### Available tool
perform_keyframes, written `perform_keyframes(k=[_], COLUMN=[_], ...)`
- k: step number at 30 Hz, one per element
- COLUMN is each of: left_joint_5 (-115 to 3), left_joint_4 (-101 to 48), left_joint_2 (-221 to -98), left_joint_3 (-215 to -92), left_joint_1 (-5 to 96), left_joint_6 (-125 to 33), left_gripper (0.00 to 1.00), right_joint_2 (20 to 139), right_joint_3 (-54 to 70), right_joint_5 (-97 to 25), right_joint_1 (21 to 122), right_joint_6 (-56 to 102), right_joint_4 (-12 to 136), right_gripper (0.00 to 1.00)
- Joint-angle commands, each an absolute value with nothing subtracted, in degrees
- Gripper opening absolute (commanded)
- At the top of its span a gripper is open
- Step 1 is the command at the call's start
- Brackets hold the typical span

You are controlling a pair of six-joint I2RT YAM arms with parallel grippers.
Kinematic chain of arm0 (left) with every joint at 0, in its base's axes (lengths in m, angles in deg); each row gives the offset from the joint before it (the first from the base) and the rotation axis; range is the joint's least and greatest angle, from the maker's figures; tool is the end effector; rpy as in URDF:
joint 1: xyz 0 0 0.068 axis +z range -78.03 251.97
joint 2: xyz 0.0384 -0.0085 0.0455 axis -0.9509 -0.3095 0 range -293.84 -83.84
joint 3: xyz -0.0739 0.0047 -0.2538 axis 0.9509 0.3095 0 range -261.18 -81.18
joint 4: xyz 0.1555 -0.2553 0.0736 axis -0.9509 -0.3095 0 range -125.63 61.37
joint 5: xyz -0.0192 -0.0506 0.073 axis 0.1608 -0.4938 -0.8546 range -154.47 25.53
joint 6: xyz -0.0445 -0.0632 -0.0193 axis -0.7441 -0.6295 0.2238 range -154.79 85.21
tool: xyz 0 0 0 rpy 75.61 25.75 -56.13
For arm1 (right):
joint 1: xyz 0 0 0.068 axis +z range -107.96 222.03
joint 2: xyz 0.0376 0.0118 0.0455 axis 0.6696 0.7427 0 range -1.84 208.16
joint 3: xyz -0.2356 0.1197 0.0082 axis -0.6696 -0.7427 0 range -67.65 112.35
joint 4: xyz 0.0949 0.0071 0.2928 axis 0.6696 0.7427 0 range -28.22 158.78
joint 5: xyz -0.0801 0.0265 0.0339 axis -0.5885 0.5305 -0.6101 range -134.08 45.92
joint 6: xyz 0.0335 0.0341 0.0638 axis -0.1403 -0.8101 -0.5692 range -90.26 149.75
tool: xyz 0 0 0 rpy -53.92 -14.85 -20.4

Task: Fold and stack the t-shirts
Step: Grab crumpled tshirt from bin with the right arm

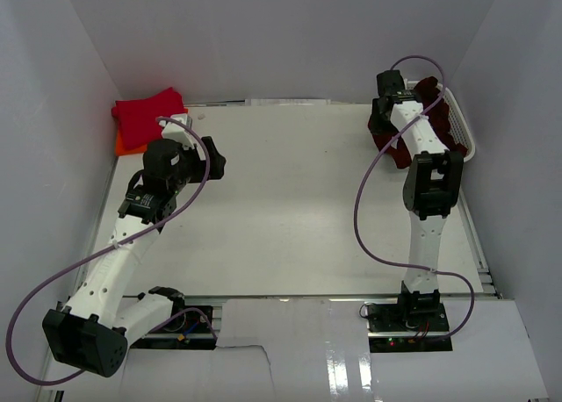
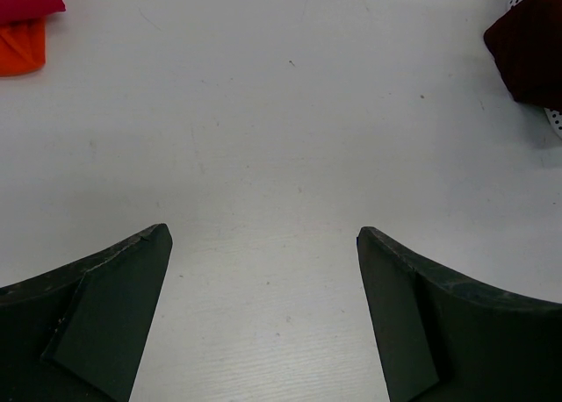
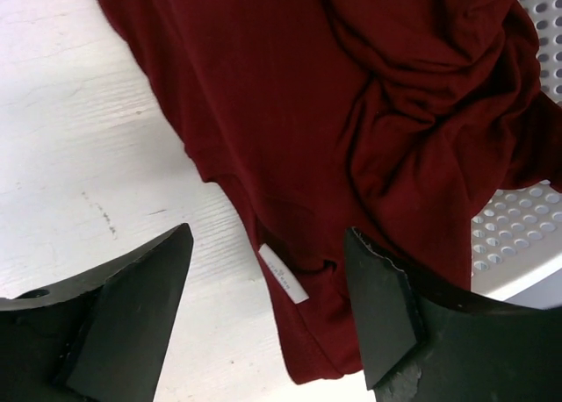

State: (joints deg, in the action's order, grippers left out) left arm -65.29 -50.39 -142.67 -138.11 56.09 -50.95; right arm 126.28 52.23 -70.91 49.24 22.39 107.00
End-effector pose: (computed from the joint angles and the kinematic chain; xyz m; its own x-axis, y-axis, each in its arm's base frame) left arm 0.3024 -0.0850 0.3249 -0.4434 -0.1632 -0.8814 0.1433 0.9578 -0.2494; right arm 0.5572 0.0392 0.2229 -0.7707 0.0178 -0.6370 0.2556 0.9243 -0.2835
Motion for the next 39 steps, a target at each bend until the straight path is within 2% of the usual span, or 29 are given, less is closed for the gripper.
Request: perform_keyframes(k=[1,4,5,7,13,14,17,23,25,26,31,32,34,38,39], left_joint_5=[-64.6,-64.6,-64.6,-64.6,-64.6,-64.6,-64.6,-64.6,-64.6,-64.6,-64.6,-64.6,-64.6,-64.6,-64.6], left_joint_4=[-49.0,-49.0,-49.1,-49.1,-49.0,-49.0,-49.0,-49.0,-49.0,-49.0,-48.8,-48.8,-48.8,-48.8,-48.8], left_joint_2=[-142.4,-142.3,-142.3,-142.6,-142.6,-142.6,-142.7,-142.8,-142.8,-142.8,-142.6,-142.6,-142.6,-142.6,-142.6], left_joint_3=[-137.8,-137.9,-138.0,-138.0,-138.0,-138.0,-137.9,-138.0,-137.9,-137.9,-137.7,-137.6,-137.6,-137.5,-137.4], left_joint_1=[56.1,56.1,56.1,56.1,56.1,56.1,56.0,56.1,56.1,56.1,56.1,56.0,56.0,56.1,56.1], left_joint_6=[-51.0,-50.8,-50.9,-50.9,-50.8,-50.7,-50.7,-50.9,-50.9,-50.9,-50.9,-50.9,-50.9,-50.9,-51.0], left_gripper=[0.98,0.98,0.98,0.98,0.98,0.98,0.98,0.98,0.98,0.98,0.98,0.98,0.98,0.98,0.98], right_joint_2=[127.4,127.7,127.8,127.9,128.3,128.2,128.0,127.5,127.4,127.3,127.2,127.1,127.1,126.6,126.5], right_joint_3=[52.0,51.7,51.6,51.7,51.5,51.4,51.2,51.1,51.2,51.2,51.1,51.0,50.9,51.2,51.4], right_joint_5=[-71.6,-71.1,-70.9,-70.7,-70.2,-69.9,-69.7,-70.0,-70.0,-69.9,-69.9,-70.0,-70.0,-70.6,-70.5], right_joint_1=[48.4,47.7,47.6,47.4,46.9,46.8,46.6,46.6,46.6,46.6,46.5,46.6,46.6,46.6,46.6], right_joint_6=[21.4,21.0,21.0,20.9,21.0,20.8,20.7,20.7,20.8,20.8,20.7,20.7,20.7,20.8,20.9], right_joint_4=[105.5,105.5,105.4,105.5,105.6,105.6,105.6,105.6,105.6,105.6,105.6,105.6,105.6,105.7,105.6], right_gripper=[0.75,0.70,0.63,0.58,0.57,0.49,0.41,0.39,0.34,0.25,0.19,0.13,0.08,0.08,0.13])
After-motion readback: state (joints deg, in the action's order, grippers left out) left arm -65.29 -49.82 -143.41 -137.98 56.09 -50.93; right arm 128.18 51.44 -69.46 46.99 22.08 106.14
